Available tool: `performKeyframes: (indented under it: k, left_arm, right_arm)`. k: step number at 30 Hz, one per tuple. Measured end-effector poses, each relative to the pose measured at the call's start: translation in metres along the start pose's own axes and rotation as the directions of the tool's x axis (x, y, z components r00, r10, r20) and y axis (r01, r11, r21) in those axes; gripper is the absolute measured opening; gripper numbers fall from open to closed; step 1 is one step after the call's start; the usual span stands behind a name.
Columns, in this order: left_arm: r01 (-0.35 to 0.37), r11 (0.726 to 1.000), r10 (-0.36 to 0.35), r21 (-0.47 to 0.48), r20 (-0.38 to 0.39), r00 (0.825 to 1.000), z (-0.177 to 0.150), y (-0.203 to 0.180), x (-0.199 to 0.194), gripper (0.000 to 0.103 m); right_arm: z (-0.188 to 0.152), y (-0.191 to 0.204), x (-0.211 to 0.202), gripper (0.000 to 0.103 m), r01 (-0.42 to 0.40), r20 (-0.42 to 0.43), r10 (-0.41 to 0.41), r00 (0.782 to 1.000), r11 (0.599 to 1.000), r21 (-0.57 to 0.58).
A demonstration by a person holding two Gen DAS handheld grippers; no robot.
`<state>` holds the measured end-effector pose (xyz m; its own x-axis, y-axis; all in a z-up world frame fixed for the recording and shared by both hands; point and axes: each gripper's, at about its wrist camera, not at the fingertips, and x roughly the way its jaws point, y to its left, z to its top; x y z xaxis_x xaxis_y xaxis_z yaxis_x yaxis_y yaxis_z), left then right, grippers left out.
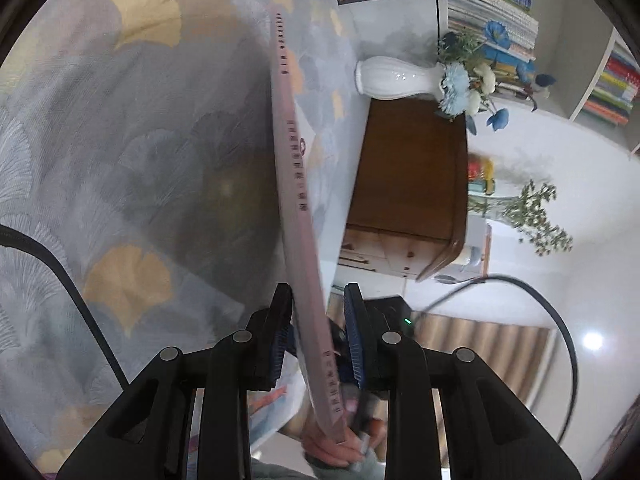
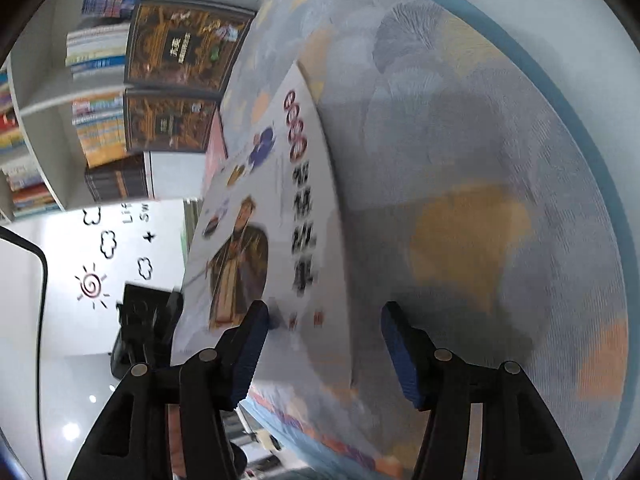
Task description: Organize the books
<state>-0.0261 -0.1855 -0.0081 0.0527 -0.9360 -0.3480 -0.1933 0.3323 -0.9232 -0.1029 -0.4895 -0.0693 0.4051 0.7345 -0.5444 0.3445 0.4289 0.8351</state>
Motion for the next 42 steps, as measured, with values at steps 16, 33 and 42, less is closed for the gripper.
performKeyframes:
  k: [16, 33, 42]
  left_arm:
    - [-0.418, 0.869, 0.401, 0.264, 0.118, 0.908, -0.013, -0.026, 0.004, 0.025]
    - [-0.523, 0.714, 0.460, 0.466, 0.251, 0.852, -0.054, -0.070, -0.040, 0.025]
    - [-0.489, 0.706, 0.392, 0.513, 0.292, 0.872, -0.037, -0.090, -0.110, 0.026]
  right_arm:
    - [-0.030, 0.102, 0.020, 0.031, 0.405, 0.247, -0.323, 0.914, 0.775, -0.484]
    - [-0.105, 0.154, 0.022, 0.031, 0.569, 0.418, -0.386, 0.822, 0.574, -0.590]
    - [-0.121, 0.229, 0.043, 0.031, 0.588, 0.480, -0.344, 0.807, 0.552, -0.591]
